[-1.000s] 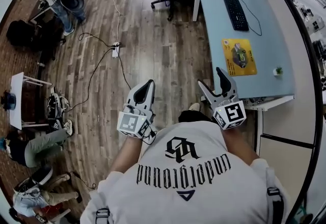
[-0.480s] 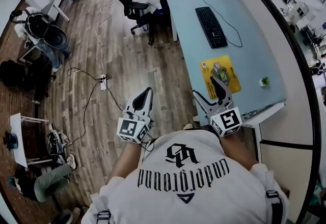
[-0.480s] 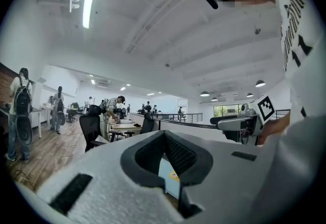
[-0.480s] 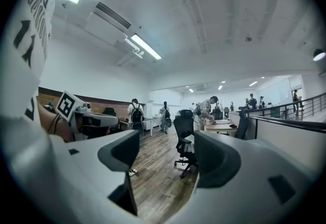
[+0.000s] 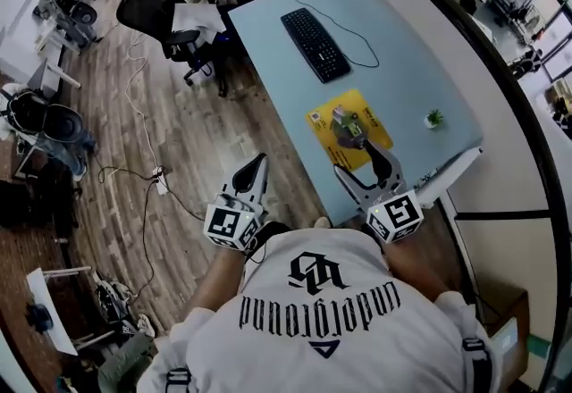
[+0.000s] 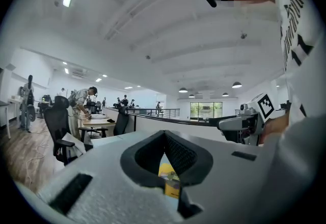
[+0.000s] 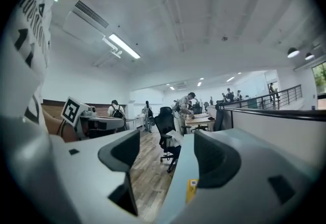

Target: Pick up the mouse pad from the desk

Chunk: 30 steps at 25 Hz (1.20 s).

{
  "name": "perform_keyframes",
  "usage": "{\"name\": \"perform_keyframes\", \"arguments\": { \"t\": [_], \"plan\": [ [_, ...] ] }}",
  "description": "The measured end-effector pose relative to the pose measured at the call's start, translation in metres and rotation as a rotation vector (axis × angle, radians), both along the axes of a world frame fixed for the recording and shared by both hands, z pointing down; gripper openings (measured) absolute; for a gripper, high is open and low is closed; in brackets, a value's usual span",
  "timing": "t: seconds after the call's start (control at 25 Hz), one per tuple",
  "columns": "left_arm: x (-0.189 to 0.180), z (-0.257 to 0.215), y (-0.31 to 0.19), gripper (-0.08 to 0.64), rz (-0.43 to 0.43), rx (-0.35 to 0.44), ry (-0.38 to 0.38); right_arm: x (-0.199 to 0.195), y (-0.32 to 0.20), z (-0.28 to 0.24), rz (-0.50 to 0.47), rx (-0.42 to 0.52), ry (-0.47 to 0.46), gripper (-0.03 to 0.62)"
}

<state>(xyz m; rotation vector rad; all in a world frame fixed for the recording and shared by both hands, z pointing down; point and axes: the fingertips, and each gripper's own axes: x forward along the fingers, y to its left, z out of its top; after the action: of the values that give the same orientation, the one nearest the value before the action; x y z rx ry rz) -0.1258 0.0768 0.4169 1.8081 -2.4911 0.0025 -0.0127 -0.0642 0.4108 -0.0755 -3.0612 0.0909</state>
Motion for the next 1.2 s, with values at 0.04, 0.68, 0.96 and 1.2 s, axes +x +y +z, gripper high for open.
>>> {"name": "perform_keyframes", "arguments": {
  "t": [0.04,0.68,0.96,1.2],
  "plan": [
    [0.001,0.001,-0.010,0.008,0.025,-0.004,0.003,0.003,-0.007,0.001,0.021,-0.005,0.004,0.334],
    [-0.014,0.000,-0.168,0.008,0.518,-0.024,-0.011,0.026,-0.092,0.016,0.395,-0.009,0.086,0.330],
    [-0.044,0.003,-0.203,0.008,0.698,-0.036,0.004,0.018,-0.104,0.026,0.605,-0.030,0.123,0.330],
    [-0.062,0.002,-0.219,0.008,0.842,-0.037,0.002,0.012,-0.100,0.024,0.779,-0.033,0.115,0.330]
  ]
}}
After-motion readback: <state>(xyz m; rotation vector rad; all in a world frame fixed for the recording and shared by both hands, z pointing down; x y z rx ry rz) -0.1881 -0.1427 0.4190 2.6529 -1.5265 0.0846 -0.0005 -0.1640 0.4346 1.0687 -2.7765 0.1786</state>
